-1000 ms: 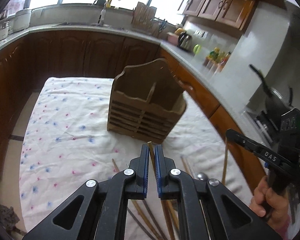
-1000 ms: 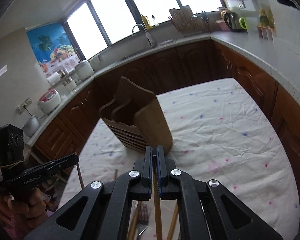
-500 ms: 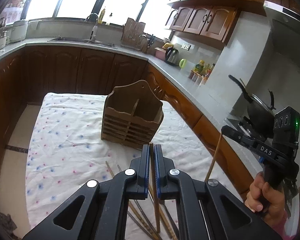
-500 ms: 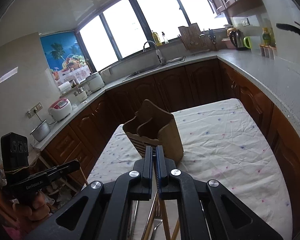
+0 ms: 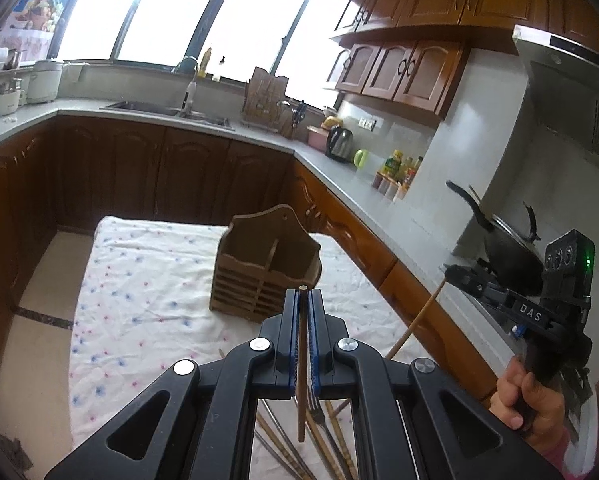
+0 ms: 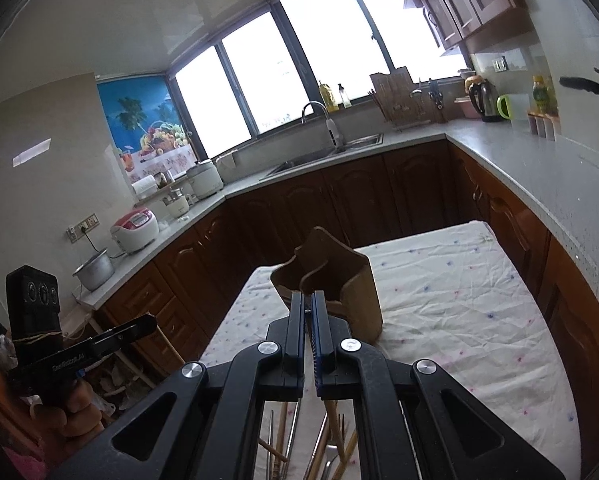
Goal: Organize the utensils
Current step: 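Lift both held chopsticks and carry them up toward the wooden utensil holder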
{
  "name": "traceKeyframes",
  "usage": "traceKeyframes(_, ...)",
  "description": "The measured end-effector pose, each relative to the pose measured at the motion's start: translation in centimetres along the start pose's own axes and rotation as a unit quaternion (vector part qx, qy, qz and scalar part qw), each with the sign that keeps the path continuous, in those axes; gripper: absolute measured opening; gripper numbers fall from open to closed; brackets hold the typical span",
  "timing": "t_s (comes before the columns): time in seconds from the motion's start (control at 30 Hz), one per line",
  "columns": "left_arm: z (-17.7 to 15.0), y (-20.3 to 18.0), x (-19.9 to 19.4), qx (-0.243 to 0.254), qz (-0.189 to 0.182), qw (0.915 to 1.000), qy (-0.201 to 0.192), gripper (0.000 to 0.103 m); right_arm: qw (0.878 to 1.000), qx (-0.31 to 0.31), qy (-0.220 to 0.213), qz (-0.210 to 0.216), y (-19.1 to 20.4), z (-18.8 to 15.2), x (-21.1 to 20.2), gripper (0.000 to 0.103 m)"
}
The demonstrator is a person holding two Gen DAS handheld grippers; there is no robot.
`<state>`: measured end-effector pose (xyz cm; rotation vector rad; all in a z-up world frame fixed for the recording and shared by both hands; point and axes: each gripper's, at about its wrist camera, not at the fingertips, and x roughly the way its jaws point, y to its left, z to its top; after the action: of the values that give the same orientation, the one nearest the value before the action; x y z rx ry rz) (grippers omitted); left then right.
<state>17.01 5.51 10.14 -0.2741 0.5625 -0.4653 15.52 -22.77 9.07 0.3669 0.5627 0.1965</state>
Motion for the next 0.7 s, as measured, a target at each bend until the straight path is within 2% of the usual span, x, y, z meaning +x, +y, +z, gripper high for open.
traceKeyframes(0.7, 3.2, 0.7, 0.3, 0.011, 0.022, 0.9976, -0.065, 0.002, 0.999, -0.021, -0.048, 0.010, 0.8, 3.9, 0.9, 0.003)
